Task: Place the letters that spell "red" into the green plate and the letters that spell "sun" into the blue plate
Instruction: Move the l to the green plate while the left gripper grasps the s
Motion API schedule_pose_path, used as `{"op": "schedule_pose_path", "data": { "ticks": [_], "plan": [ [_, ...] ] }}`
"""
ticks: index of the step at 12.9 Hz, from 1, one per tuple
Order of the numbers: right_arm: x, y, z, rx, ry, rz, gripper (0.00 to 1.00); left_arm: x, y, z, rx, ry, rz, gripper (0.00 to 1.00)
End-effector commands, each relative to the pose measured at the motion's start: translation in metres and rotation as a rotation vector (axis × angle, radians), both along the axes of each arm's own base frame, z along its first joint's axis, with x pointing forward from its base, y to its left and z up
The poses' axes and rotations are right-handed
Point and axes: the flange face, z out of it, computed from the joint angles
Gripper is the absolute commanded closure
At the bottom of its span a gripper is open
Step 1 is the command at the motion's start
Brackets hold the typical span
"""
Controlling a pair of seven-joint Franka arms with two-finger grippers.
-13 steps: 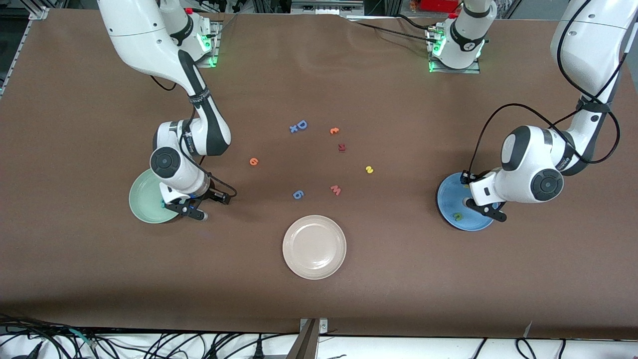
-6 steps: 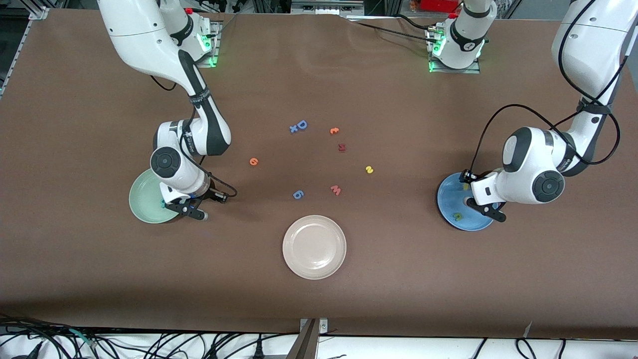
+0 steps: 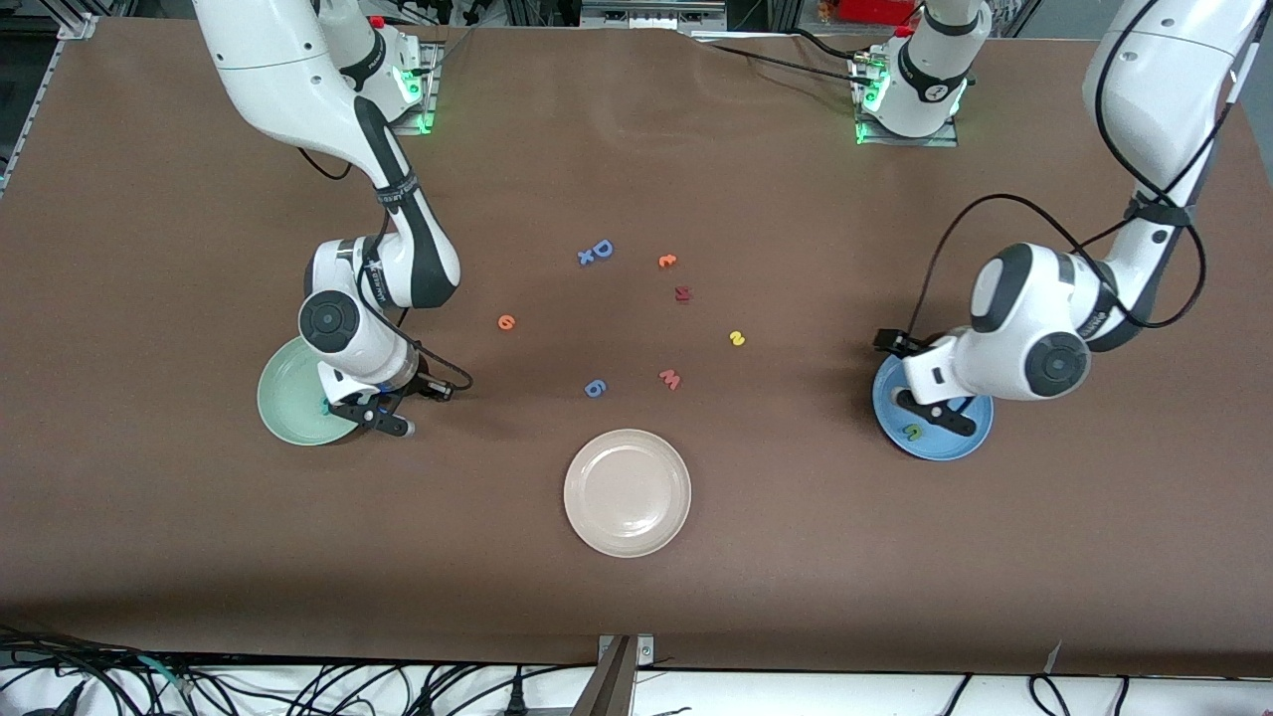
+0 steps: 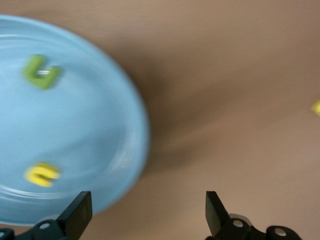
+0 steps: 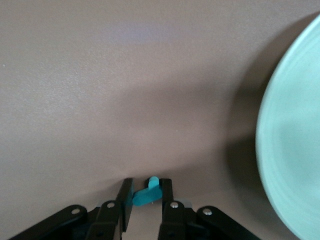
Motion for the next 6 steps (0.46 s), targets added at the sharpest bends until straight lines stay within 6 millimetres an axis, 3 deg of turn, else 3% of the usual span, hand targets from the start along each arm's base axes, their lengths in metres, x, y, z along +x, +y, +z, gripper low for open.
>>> {"op": "schedule_pose_path", "data": {
  "ticks": [1,4,6],
  "plan": [
    [-0.010,-0.002,0.007,0.016,0.002,0.008,0.77,-0.020,-0.064,0.027,0.035,0.020,0.113,0.00],
    [-0.009,-0.001,0.007,0.016,0.002,0.008,0.80,-0.048,-0.143,0.036,0.080,-0.009,0.164,0.00],
    [-0.007,0.000,0.011,0.019,-0.005,0.015,0.81,-0.057,-0.166,0.030,0.109,-0.057,0.171,0.00]
  ]
}}
